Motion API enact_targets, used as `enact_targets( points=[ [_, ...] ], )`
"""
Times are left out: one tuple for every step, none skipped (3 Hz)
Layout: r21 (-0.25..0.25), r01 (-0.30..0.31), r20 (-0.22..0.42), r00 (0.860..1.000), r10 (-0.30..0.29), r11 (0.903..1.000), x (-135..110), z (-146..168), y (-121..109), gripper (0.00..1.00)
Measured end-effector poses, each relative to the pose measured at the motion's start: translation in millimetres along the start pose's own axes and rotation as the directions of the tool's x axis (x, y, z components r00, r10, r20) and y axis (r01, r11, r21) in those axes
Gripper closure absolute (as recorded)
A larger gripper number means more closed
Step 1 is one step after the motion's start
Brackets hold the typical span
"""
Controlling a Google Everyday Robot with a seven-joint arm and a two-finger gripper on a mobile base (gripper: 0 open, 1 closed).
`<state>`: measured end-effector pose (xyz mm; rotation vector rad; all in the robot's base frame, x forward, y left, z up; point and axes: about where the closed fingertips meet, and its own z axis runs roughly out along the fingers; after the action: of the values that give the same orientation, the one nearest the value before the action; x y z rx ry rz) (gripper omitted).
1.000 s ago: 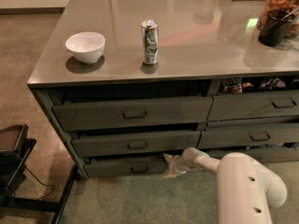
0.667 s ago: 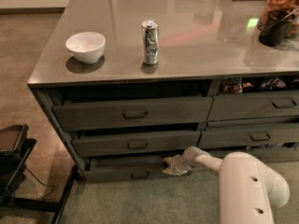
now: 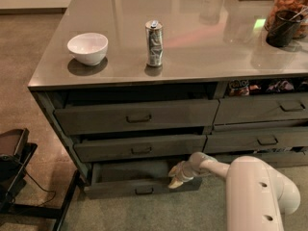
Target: Open bottom drawer
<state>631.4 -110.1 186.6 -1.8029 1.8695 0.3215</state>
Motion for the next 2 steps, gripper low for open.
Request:
enact_targets(
  points=[
    [0.0,0.0,0.0,1.0,0.0,1.0,0.0,0.0,0.0,0.81],
    [-0.018,0.001,-0.001,1.0,-0.001,0.9998,-0.3,2.8,2.5,0.58]
  ],
)
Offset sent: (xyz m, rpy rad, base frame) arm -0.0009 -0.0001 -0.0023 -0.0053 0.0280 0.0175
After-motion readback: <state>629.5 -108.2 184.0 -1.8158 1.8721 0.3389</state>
